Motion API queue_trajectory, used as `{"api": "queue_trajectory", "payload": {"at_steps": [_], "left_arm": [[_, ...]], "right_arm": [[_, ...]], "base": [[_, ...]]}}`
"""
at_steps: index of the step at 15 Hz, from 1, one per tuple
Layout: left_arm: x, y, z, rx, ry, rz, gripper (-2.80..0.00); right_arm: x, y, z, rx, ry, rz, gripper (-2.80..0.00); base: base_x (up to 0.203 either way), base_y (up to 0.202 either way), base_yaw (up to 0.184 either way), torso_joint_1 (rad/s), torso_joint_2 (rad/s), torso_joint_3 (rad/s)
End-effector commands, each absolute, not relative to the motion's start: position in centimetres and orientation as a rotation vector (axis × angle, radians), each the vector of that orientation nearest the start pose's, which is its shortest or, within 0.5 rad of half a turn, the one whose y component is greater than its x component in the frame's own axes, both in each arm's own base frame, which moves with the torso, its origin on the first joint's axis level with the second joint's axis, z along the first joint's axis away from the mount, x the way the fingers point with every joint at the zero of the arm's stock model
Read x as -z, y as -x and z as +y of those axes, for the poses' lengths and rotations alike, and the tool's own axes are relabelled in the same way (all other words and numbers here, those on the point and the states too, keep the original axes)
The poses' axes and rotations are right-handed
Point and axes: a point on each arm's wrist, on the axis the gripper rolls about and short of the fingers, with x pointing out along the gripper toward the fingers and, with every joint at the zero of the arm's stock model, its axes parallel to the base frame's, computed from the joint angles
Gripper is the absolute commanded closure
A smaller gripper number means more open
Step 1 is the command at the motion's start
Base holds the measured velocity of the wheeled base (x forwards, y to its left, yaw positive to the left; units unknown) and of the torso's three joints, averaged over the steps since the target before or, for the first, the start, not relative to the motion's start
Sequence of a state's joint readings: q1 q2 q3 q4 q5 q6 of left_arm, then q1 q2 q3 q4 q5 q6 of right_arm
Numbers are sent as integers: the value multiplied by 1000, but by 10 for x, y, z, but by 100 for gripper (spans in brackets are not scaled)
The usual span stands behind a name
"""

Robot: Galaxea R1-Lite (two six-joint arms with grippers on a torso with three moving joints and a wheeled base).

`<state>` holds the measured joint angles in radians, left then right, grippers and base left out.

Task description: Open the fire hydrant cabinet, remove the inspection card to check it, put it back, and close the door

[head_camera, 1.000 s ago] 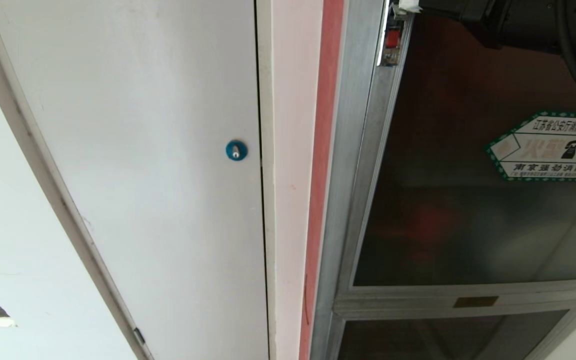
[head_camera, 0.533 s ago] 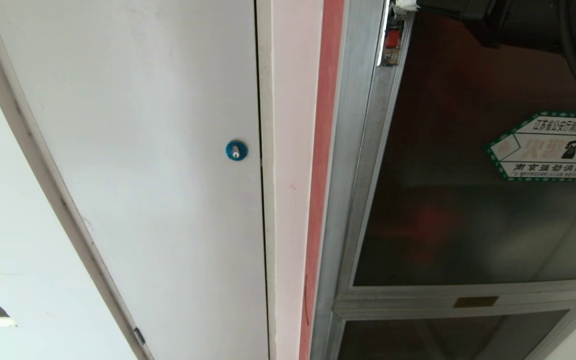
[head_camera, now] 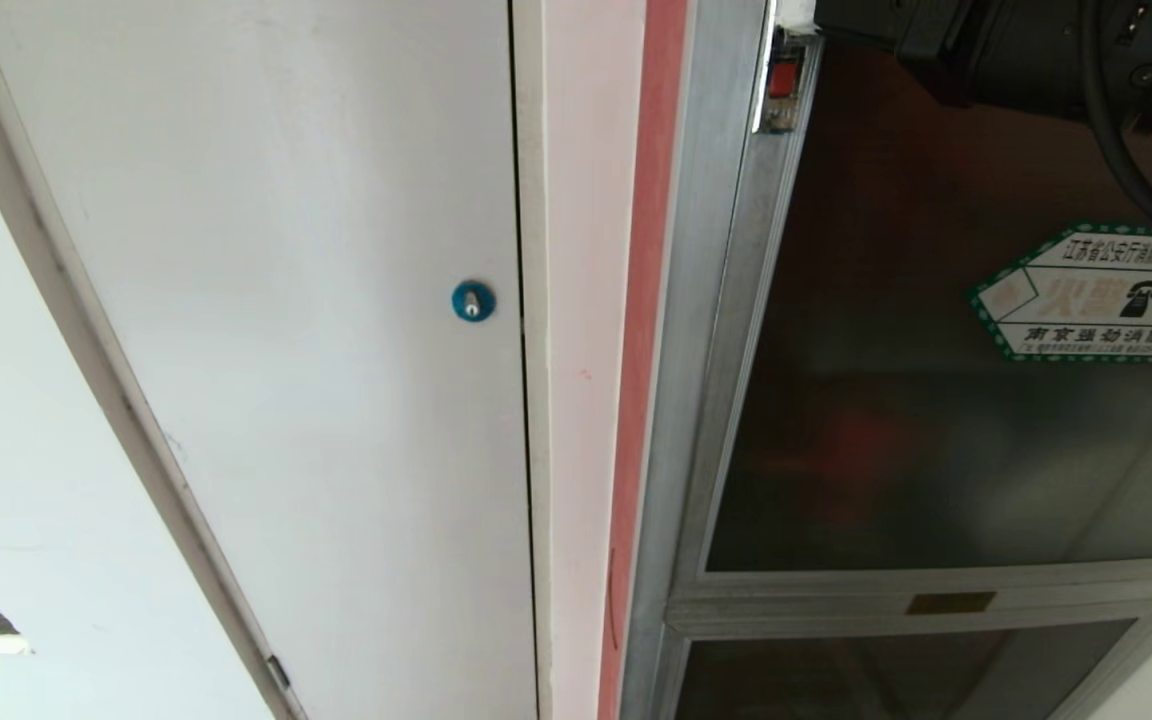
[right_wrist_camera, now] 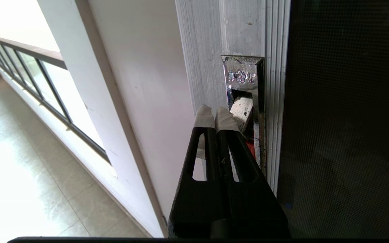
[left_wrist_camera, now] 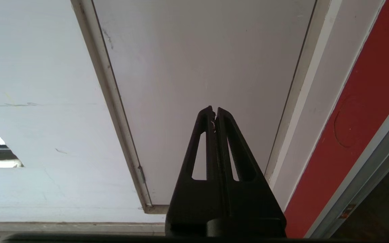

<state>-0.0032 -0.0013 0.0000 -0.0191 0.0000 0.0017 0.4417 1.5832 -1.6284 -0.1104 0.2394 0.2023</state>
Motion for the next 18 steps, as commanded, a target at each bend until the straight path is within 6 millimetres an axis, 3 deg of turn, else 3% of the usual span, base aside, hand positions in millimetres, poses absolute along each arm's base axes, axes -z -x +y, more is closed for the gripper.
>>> {"api": "queue_trajectory", "payload": {"at_steps": [1,18], "left_arm": [[-75,22,0,3,-2,-9,0],[-74,22,0,3,-2,-9,0]], "right_arm": [[-395,-251,121,-681,-210,-73,0],[-384,-266,118,-642,-218,-39,0]], "base": [[0,0,0,0,0,0],[0,0,0,0,0,0]]}}
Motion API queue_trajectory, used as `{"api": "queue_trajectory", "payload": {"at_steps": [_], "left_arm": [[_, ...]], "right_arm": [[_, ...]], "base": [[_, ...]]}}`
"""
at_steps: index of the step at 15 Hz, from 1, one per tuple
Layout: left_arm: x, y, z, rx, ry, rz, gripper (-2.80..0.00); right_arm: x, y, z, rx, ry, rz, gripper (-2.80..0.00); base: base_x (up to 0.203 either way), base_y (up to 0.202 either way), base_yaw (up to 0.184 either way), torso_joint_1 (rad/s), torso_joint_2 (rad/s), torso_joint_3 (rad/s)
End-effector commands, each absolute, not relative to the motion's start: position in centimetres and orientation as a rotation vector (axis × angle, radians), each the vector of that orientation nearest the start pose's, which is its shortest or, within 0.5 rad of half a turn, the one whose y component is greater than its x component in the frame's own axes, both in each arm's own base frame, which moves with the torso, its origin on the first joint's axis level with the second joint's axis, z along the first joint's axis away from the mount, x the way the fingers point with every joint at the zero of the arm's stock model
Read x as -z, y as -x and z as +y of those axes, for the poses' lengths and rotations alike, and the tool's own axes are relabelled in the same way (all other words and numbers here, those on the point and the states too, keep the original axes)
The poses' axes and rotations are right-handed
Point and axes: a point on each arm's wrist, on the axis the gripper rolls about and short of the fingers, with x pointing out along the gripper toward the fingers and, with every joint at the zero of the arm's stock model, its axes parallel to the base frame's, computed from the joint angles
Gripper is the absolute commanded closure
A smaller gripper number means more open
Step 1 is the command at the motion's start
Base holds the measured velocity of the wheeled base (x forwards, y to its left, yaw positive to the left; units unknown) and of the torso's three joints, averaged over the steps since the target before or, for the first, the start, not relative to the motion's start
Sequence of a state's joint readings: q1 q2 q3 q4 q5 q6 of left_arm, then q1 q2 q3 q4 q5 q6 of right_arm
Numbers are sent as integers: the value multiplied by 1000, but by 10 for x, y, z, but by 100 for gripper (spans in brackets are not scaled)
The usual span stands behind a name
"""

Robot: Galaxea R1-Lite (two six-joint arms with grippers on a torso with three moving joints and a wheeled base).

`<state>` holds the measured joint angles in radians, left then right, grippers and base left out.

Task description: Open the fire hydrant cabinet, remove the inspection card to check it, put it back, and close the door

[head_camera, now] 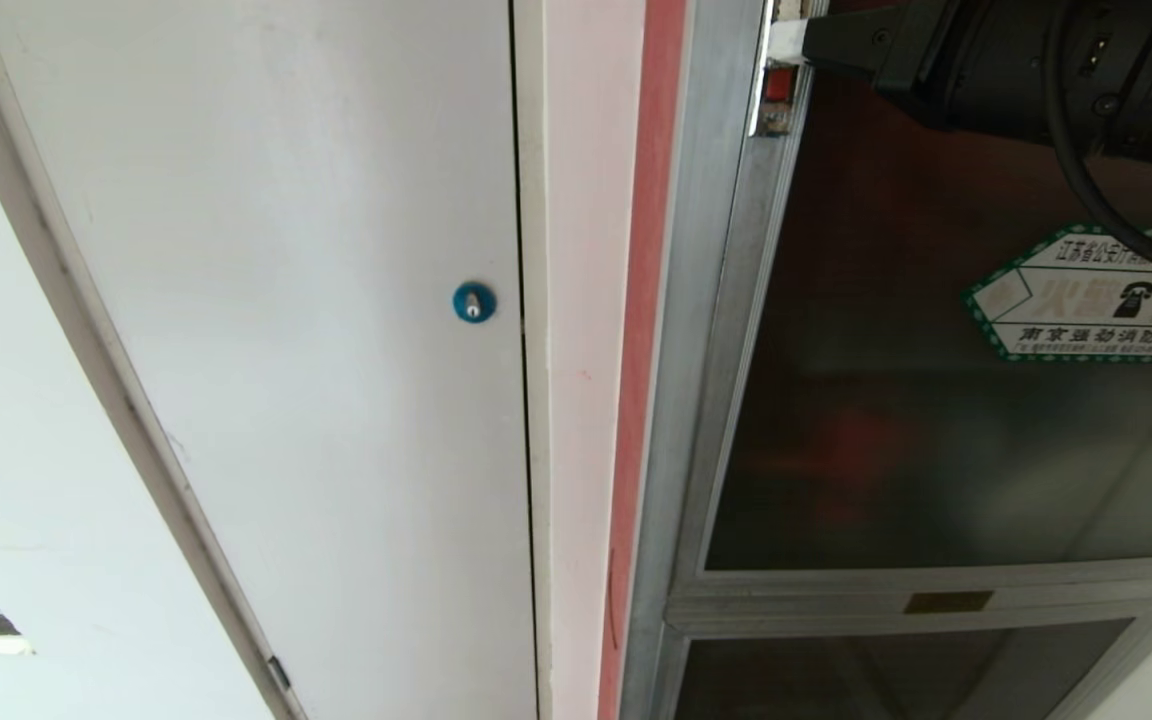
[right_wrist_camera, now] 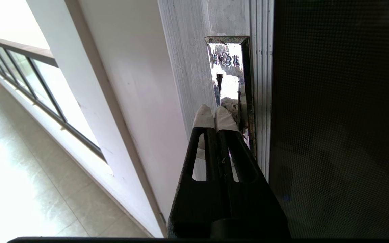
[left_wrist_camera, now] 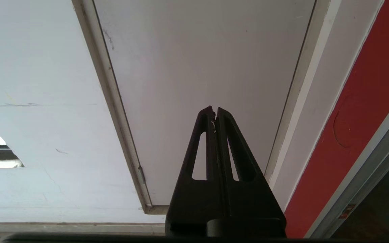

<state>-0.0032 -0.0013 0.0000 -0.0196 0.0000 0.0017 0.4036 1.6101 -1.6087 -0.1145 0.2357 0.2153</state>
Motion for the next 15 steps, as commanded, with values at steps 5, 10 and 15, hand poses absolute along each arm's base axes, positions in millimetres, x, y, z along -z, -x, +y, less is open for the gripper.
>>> {"api": "queue_trajectory", "payload": {"at_steps": [5,10,15], "left_arm": [[-75,22,0,3,-2,-9,0],[-75,22,0,3,-2,-9,0],[-75,22,0,3,-2,-9,0]], "right_arm": [[-381,-271,117,-628,-217,-29,0],[-379,-275,118,-610,-215,-24,0],[-380,-277,119,-604,-215,-28,0]], "base": [[0,0,0,0,0,0],[0,0,0,0,0,0],[0,0,0,0,0,0]]}}
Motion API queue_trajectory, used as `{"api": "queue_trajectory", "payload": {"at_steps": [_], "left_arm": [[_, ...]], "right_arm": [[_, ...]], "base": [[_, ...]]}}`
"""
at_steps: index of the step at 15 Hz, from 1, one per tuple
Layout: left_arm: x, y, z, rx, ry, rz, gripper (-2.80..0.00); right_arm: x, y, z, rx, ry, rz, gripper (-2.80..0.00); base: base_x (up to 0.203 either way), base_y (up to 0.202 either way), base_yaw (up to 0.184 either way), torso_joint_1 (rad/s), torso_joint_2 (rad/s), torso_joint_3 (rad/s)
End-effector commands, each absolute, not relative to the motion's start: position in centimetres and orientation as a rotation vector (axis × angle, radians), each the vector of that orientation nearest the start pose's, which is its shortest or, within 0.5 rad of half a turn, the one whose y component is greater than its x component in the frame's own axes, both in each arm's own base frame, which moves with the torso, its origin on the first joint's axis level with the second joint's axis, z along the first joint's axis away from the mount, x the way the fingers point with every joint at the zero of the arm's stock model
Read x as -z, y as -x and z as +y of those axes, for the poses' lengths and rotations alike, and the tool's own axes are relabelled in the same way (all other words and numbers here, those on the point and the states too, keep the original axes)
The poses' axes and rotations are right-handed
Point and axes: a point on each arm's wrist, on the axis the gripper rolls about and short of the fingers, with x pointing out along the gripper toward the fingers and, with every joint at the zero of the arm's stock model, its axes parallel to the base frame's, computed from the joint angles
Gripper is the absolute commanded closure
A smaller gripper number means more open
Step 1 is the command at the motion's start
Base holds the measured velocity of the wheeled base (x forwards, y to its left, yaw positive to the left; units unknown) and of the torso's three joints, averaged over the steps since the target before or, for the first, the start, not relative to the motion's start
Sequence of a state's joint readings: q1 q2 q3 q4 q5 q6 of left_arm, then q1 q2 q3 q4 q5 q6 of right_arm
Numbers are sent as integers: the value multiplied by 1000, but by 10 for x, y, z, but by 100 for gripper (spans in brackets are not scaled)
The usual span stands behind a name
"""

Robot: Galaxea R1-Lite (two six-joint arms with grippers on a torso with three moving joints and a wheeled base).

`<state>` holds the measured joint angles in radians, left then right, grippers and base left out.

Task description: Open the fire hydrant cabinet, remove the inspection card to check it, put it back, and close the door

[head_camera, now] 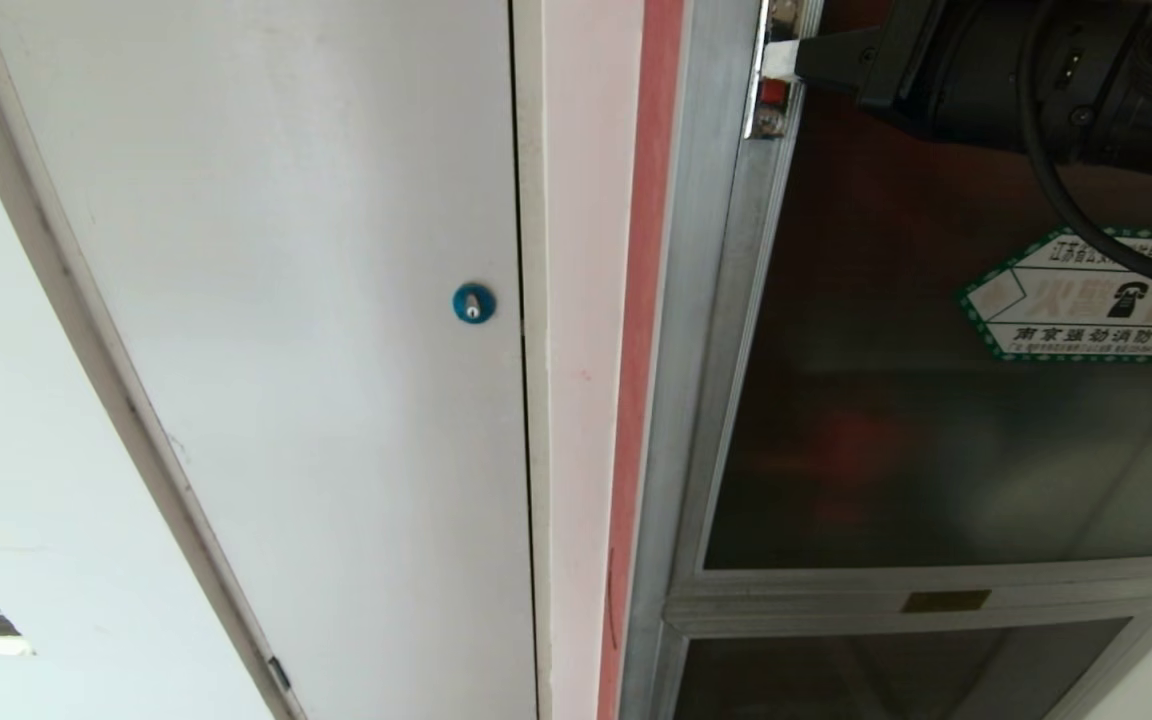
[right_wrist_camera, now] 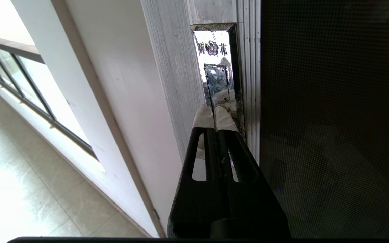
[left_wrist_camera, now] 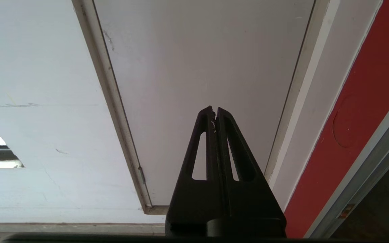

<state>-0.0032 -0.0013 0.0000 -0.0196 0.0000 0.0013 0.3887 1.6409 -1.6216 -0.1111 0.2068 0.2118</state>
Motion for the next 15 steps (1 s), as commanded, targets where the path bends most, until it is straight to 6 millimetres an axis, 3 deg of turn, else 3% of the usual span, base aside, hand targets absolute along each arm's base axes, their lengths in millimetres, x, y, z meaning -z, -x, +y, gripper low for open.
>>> {"api": "queue_trajectory", "payload": {"at_steps": [1,4,9,15], "left_arm": [[-75,22,0,3,-2,-9,0],[-74,22,0,3,-2,-8,0],[-74,22,0,3,-2,-8,0],[-75,22,0,3,-2,-9,0]], "right_arm": [[-381,-275,118,-606,-215,-33,0],[-387,-265,116,-619,-217,-52,0],[-403,-221,113,-684,-230,-103,0],[-411,-166,94,-727,-249,-159,0]], "base": [[0,0,0,0,0,0],[0,0,0,0,0,0],[0,0,0,0,0,0],[0,0,0,0,0,0]]}}
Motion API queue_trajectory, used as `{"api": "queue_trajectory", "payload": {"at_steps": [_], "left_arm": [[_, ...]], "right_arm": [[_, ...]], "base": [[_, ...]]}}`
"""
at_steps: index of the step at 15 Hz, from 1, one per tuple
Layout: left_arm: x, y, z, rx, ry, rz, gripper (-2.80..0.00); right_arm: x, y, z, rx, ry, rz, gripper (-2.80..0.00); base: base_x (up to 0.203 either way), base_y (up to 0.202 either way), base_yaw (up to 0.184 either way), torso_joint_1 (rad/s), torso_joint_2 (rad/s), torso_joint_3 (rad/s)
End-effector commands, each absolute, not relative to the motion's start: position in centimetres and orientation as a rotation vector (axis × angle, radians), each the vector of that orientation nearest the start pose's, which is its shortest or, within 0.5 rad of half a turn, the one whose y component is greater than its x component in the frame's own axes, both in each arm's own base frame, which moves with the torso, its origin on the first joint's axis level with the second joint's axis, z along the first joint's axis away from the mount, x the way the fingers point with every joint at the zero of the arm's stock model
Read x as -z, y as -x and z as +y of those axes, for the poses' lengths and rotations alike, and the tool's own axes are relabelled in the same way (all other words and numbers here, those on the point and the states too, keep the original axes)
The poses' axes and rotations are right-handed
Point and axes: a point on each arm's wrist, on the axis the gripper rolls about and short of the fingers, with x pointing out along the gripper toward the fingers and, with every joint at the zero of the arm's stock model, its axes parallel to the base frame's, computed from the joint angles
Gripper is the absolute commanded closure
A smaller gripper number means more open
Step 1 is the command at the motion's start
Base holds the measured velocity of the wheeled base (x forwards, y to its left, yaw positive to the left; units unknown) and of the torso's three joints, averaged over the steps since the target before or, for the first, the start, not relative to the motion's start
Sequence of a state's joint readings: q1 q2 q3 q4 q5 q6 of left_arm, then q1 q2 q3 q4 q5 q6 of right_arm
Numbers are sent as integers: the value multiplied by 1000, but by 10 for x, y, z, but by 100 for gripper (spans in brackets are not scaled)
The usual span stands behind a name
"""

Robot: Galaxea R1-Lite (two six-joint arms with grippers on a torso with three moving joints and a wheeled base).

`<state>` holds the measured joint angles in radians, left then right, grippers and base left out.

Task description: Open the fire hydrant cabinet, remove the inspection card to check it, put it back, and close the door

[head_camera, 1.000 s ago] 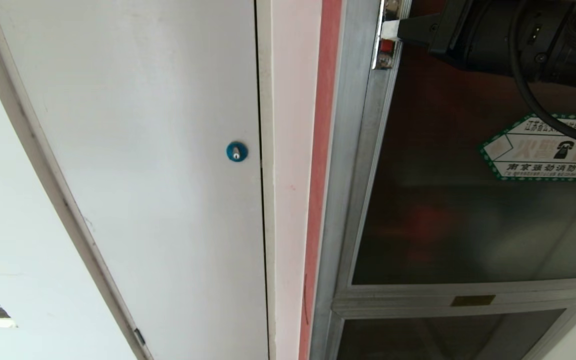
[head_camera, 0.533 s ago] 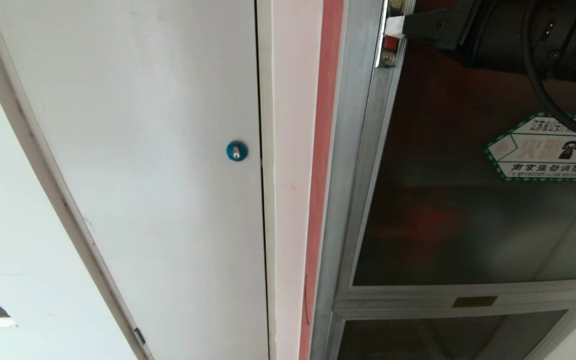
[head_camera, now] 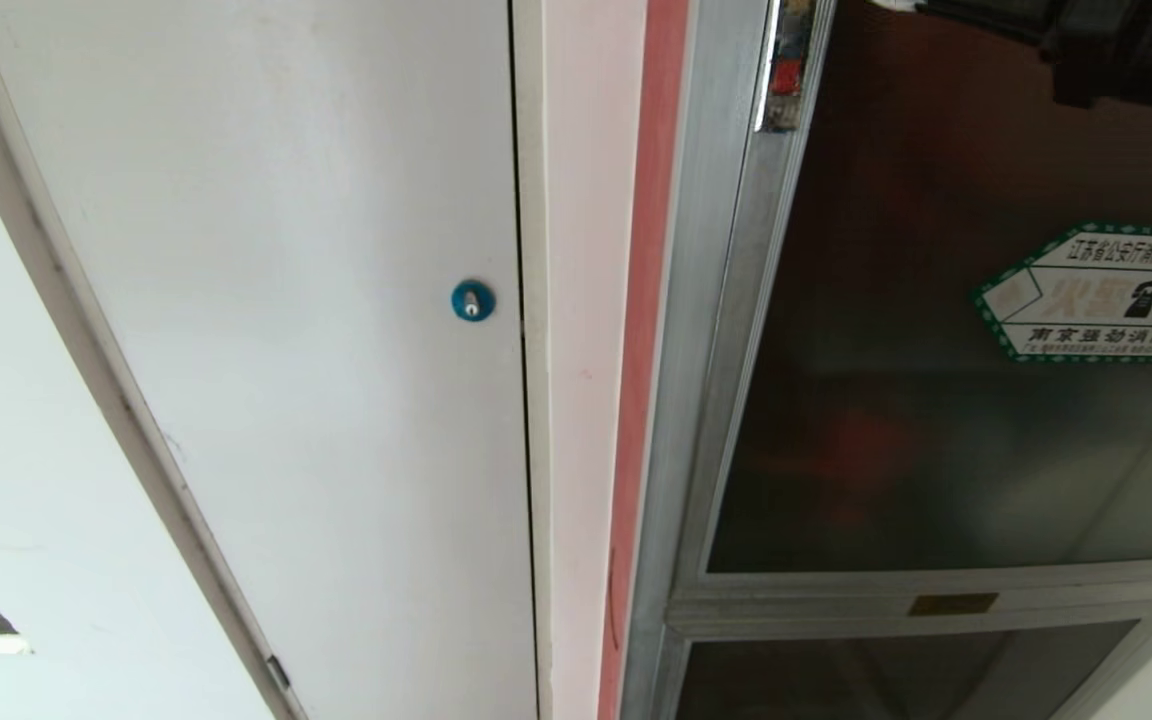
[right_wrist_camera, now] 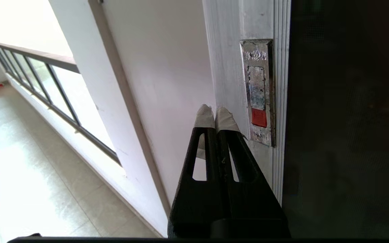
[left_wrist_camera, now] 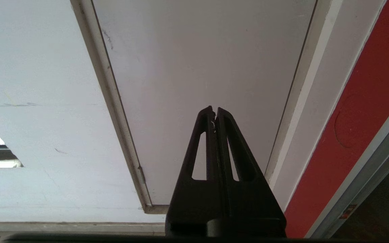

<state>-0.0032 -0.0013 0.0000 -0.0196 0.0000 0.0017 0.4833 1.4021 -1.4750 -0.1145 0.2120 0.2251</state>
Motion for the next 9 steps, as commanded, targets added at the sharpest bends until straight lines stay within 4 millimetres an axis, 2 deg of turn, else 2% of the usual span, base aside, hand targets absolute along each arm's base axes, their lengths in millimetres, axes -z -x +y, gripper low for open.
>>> {"api": "queue_trajectory", "payload": {"at_steps": [1,9], "left_arm": [[-75,22,0,3,-2,-9,0],[-74,22,0,3,-2,-9,0]], "right_arm": [[-410,-156,89,-728,-249,-165,0],[-383,-85,49,-697,-258,-267,0]], "base": [[0,0,0,0,0,0],[0,0,0,0,0,0]]}}
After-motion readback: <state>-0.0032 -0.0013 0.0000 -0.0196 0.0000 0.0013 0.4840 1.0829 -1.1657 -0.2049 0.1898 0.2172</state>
